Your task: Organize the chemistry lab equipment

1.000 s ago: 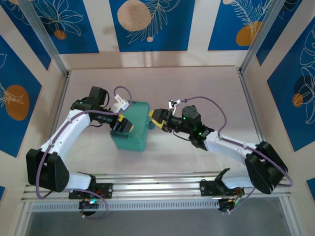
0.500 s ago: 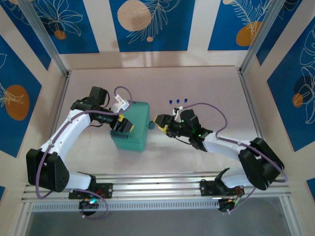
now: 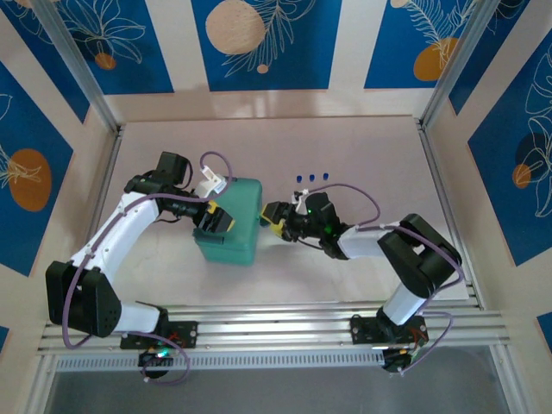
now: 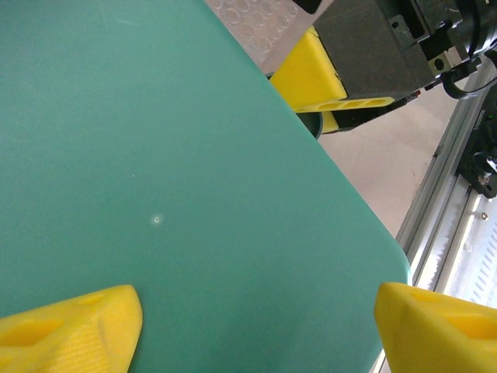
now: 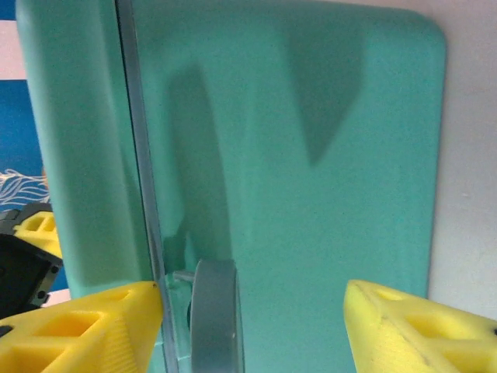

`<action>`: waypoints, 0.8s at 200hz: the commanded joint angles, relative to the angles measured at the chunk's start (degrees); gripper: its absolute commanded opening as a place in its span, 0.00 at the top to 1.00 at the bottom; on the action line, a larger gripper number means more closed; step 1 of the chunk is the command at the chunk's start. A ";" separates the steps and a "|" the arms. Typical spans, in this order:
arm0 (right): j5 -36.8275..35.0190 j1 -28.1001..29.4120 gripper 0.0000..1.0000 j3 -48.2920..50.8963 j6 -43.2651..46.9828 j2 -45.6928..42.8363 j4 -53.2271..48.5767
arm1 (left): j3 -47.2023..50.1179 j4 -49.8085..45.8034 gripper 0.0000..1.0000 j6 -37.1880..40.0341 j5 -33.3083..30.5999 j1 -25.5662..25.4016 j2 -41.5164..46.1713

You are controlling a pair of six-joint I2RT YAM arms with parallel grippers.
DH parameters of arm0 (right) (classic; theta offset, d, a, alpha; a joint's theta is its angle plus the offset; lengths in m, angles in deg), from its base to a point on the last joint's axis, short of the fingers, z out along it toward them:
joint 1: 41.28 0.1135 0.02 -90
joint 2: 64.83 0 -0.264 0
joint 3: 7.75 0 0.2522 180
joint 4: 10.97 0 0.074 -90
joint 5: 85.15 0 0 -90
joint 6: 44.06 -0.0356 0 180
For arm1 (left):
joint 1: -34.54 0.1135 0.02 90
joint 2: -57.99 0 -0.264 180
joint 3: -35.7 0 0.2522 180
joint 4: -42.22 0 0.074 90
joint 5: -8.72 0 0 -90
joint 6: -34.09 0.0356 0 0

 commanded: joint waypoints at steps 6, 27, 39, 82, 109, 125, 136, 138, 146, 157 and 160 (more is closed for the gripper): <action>3.07 0.28 0.35 -1.59 -3.31 2.70 10.68 | 2.43 -1.76 0.19 0.75 -2.55 -1.47 -2.89; 3.26 0.59 0.35 -1.24 -4.41 3.64 13.25 | 2.53 -1.67 0.19 0.75 -2.45 -1.46 -3.00; 3.26 0.72 0.35 -0.90 -5.14 3.98 14.73 | 2.46 -1.67 0.19 0.77 -2.42 -1.46 -3.17; 2.86 0.76 0.36 1.57 -7.14 3.87 19.35 | 2.59 -1.59 0.19 0.83 -2.57 -1.44 -3.00; 2.81 0.81 0.36 2.95 -8.40 3.72 21.89 | 2.42 -1.58 0.19 0.78 -2.68 -1.46 -2.95; 2.73 0.98 0.36 3.30 -8.44 3.11 21.67 | 2.43 -1.60 0.19 0.82 -2.74 -1.48 -2.78; 2.91 1.07 0.36 2.83 -7.81 2.86 20.22 | 2.47 -1.58 0.19 0.75 -2.63 -1.46 -2.73; 3.00 1.11 0.36 2.72 -7.77 2.87 20.02 | 2.51 -1.58 0.19 0.73 -2.63 -1.46 -2.73; 3.00 1.16 0.36 2.38 -7.65 3.15 19.87 | 2.40 -1.60 0.19 0.69 -2.61 -1.50 -2.82; 3.25 1.20 0.36 1.93 -7.74 3.65 20.50 | 2.36 -1.58 0.19 0.75 -2.58 -1.51 -2.91; 3.34 1.16 0.36 1.79 -7.80 3.78 20.74 | 2.32 -1.58 0.19 0.68 -2.57 -1.46 -2.91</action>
